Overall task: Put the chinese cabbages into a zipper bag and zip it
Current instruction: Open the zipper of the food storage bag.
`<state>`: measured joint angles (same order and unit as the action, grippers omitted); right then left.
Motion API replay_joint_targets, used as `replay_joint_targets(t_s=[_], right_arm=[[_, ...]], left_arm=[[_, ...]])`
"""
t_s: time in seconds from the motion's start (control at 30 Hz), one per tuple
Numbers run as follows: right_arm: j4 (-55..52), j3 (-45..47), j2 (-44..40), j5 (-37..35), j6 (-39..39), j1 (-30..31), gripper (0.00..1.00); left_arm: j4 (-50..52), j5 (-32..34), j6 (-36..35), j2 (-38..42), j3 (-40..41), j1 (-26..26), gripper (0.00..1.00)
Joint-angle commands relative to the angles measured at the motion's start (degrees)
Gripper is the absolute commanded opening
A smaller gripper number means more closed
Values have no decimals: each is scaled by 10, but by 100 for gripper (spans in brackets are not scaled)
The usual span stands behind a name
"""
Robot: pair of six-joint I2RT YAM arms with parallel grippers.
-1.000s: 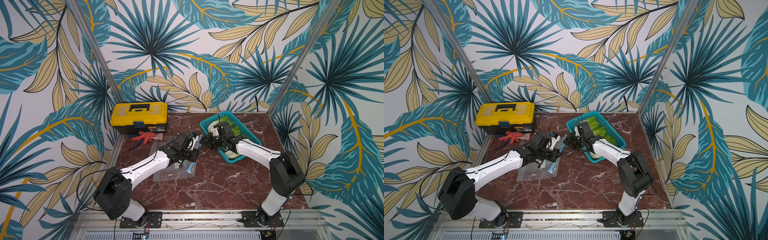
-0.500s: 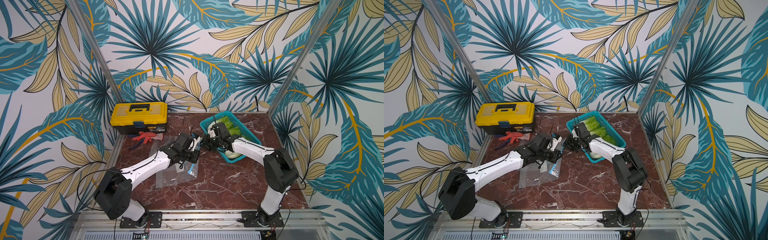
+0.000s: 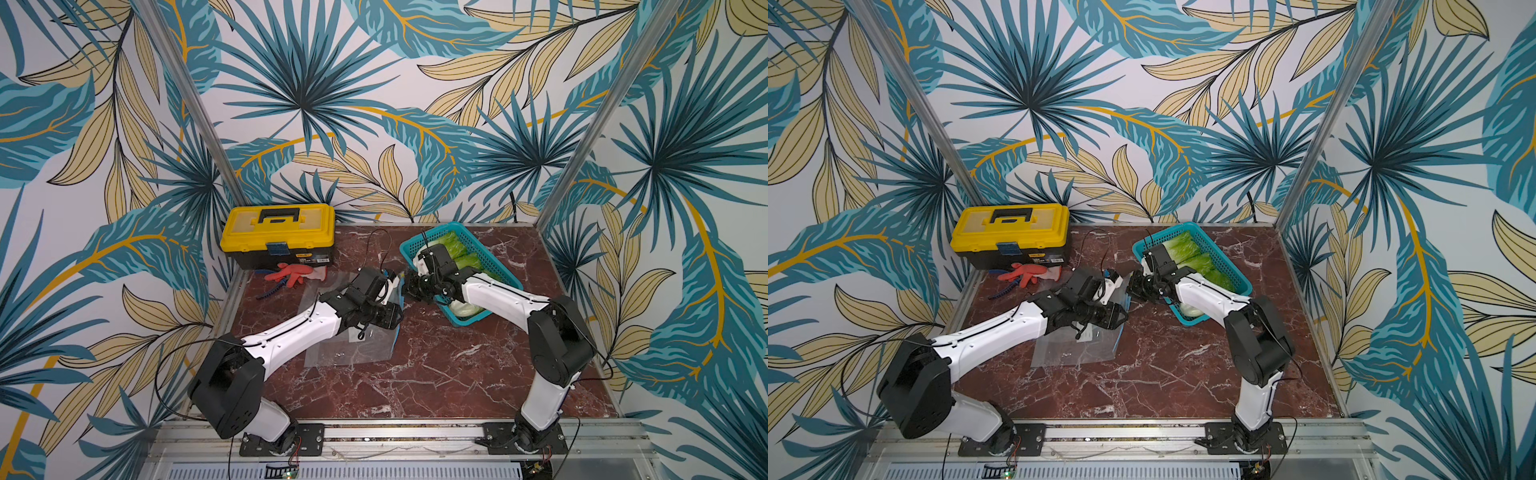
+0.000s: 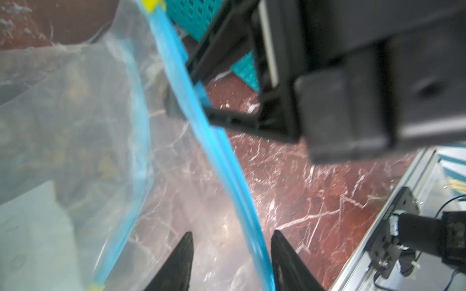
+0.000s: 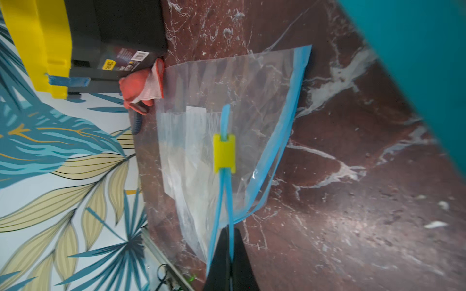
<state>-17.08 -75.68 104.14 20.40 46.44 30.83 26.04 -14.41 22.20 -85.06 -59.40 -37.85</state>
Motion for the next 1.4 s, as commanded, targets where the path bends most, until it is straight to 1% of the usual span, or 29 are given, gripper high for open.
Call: replay_joint_targets(t_s=[0.0, 0.07, 0.2, 0.3, 0.37, 0.53, 0.67, 0.7, 0.77, 0.93, 1.17, 1.23, 1.37], right_arm=[[-72, -21, -32, -55, -82, 18, 0], [-73, -23, -41, -50, -85, 26, 0], [-87, -40, -46, -50, -84, 48, 0], [-94, -46, -49, -66, -85, 59, 0], [-92, -46, -52, -65, -79, 62, 0], [-79, -48, -60, -58, -57, 70, 0], [-54, -37, -74, -36, -27, 70, 0], [-53, -34, -77, -36, -21, 71, 0], [-48, -30, -79, -36, -10, 71, 0], [-23, -22, -73, -13, 20, 71, 0], [-8, -8, -72, -7, 41, 71, 0], [0, -4, -73, -7, 51, 71, 0], [8, 1, -70, -8, 79, 71, 0]], left_arm=[[65, -3, 33, 28, -21, 28, 54], [72, -7, 45, 32, -30, 40, 56], [73, -21, 65, 33, -60, 40, 62], [76, -25, 74, 47, -65, 47, 64], [75, -28, 81, 58, -65, 51, 66], [75, -38, 84, 50, -64, 50, 66], [77, -6, 74, 47, -46, 51, 63], [77, -8, 73, 47, -46, 50, 63], [77, -7, 76, 46, -48, 46, 64], [76, 23, 78, 38, -41, 26, 65], [76, 50, 85, 40, -42, 26, 66], [76, 64, 92, 33, -39, 26, 65], [75, 82, 106, 15, -44, 19, 57]])
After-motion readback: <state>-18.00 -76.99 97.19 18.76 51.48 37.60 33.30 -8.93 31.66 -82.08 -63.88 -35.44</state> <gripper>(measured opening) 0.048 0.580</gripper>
